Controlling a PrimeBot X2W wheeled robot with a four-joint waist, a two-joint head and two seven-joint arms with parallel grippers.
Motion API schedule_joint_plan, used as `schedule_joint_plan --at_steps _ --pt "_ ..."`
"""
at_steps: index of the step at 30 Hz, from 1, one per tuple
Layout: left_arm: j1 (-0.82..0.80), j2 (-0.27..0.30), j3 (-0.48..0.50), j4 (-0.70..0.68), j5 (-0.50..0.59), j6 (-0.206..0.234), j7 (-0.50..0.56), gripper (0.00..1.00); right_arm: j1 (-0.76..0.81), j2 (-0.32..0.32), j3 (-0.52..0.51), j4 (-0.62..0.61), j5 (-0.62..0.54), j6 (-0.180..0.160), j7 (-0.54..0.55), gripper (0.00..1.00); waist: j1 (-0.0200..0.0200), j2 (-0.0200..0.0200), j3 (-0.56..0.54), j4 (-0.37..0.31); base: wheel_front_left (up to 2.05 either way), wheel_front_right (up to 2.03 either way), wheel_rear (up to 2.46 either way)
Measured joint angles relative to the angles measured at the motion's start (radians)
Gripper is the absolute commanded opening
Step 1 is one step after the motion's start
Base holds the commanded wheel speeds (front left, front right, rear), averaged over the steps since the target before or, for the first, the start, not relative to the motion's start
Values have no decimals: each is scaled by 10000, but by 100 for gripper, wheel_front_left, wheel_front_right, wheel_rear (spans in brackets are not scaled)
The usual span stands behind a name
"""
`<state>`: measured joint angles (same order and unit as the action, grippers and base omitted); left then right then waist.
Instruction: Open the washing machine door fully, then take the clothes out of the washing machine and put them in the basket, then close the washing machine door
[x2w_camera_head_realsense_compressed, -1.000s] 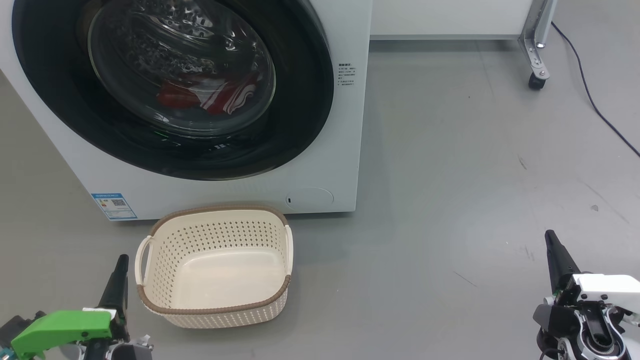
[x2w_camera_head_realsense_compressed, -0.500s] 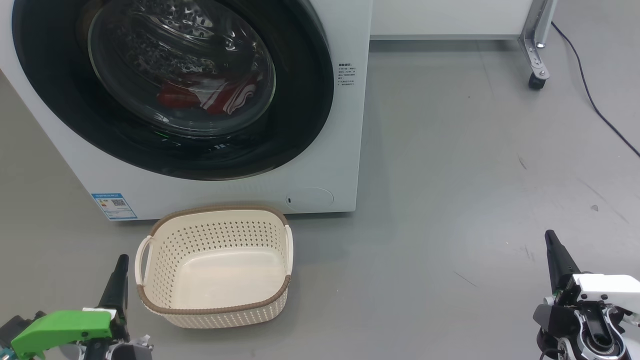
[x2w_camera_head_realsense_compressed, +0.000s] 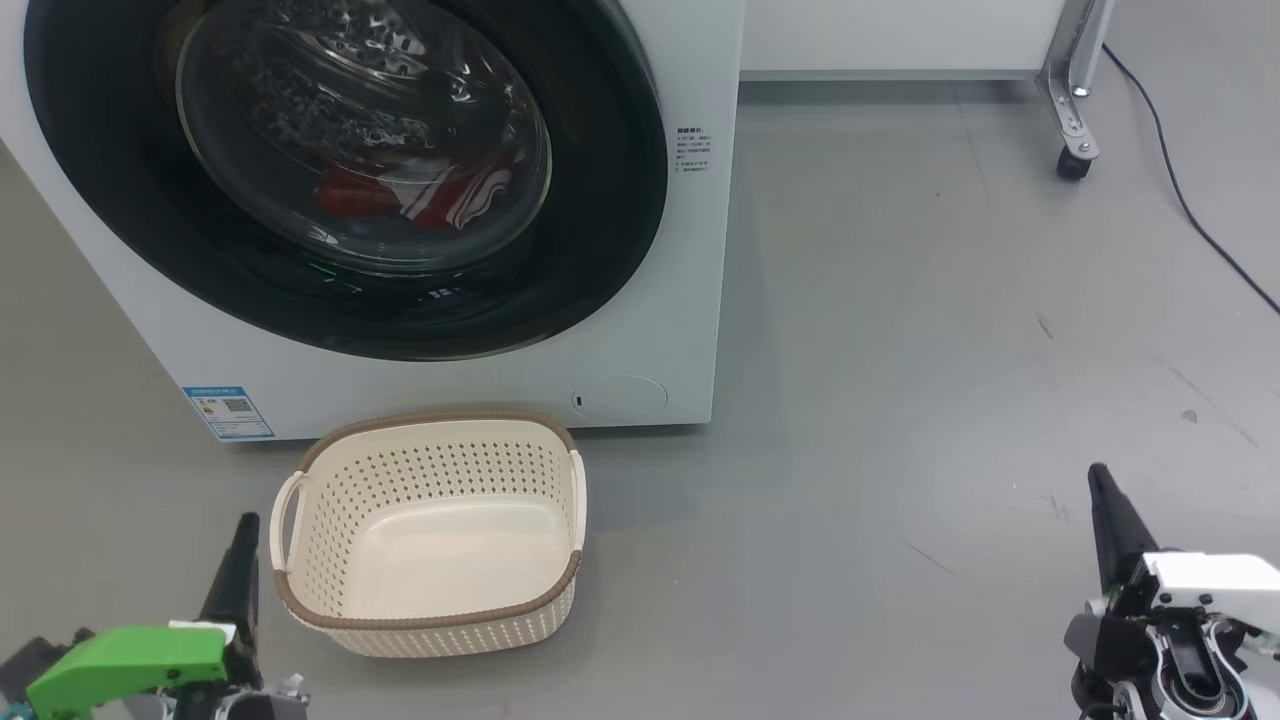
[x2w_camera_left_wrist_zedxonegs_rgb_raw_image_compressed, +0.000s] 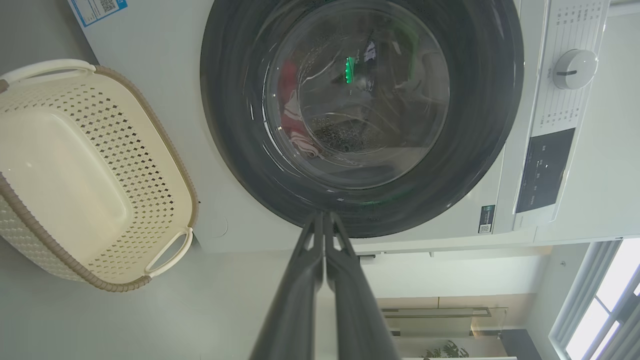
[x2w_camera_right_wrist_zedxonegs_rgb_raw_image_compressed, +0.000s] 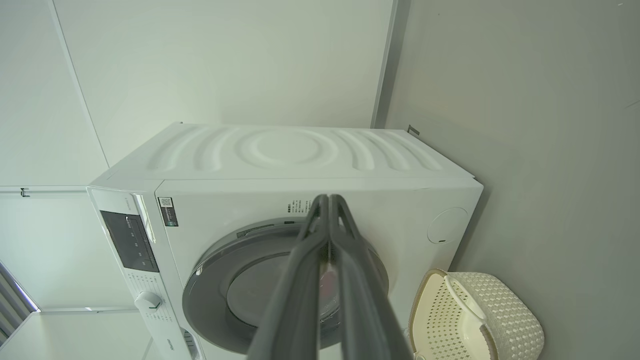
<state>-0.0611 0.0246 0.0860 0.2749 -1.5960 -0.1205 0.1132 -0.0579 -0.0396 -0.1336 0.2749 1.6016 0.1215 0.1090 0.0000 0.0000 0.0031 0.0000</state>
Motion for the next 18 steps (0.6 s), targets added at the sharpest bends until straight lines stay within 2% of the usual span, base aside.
schedule_joint_plan --at_steps 4,5,6,18 --pt "266 -173 -33 443 17 12 0 100 349 184 27 405 -6 -8 0 100 0 0 0 -1 0 0 0" --pt "347 -215 -44 562 17 12 0 0 473 244 31 523 -6 -8 0 0 0 0 1 -1 0 0 0" --pt "420 -251 -50 671 17 12 0 100 579 297 36 627 -6 -8 0 100 0 0 1 -1 0 0 0" --pt "530 -291 -362 679 36 12 -366 100 717 345 180 433 -23 -8 -332 100 0 0 11 -6 0 0 0"
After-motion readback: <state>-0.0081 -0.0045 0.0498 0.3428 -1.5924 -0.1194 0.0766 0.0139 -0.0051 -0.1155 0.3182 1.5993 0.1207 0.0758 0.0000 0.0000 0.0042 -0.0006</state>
